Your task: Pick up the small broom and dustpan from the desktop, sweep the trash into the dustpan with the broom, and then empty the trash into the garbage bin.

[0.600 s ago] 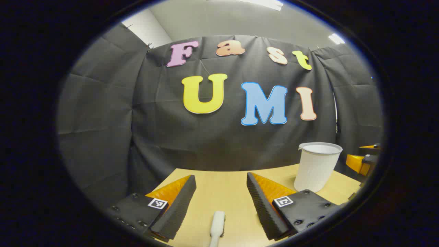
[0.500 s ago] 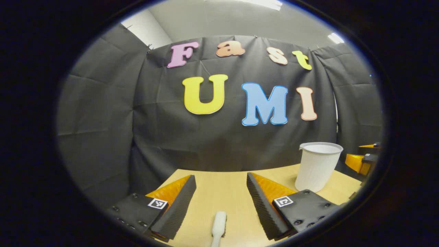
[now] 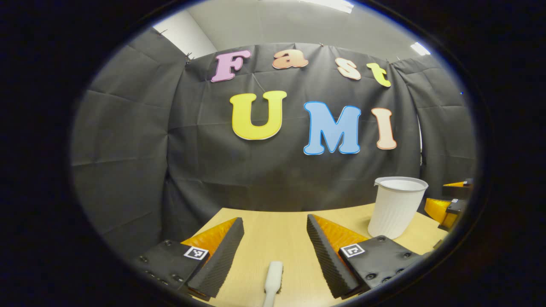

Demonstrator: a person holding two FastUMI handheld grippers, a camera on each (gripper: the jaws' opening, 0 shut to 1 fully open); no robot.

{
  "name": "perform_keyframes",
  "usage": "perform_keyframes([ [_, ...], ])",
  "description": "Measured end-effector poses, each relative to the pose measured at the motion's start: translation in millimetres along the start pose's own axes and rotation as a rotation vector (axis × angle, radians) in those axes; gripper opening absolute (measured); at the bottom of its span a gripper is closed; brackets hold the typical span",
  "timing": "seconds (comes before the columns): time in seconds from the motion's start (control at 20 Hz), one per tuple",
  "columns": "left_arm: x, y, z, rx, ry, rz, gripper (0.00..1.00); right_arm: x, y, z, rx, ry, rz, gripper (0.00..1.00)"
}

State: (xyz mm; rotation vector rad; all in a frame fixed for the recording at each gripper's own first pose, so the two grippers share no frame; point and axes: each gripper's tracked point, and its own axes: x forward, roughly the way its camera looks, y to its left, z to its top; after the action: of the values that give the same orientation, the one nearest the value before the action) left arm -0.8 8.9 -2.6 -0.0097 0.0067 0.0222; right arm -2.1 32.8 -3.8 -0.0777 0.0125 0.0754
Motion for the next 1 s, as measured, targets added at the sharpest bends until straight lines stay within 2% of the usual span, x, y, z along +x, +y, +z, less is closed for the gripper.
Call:
perform_keyframes([
  [0.2, 0.9, 0.5, -0.9, 0.019, 0.0, -0.006, 0.96, 3.9, 18.0, -9.2, 0.026, 0.034, 0.057, 0.95],
  [0.3, 1.2, 1.2, -14.5, 0.023, 0.033, -0.013, 0.99, 3.3, 26.6, -22.2, 0.006, 0.071, 0.086, 0.95],
  [0.6, 7.4, 5.8, -67.5, 0.025, 0.193, -0.033, 0.99, 3.2, 45.8, -61.8, 0.0, 0.224, 0.163, 0.95],
  [1.0, 13.2, 1.2, -149.4, -0.016, 0.456, -0.082, 0.97, -2.1, 59.0, -114.0, 0.03, 0.443, 0.208, 0.95],
])
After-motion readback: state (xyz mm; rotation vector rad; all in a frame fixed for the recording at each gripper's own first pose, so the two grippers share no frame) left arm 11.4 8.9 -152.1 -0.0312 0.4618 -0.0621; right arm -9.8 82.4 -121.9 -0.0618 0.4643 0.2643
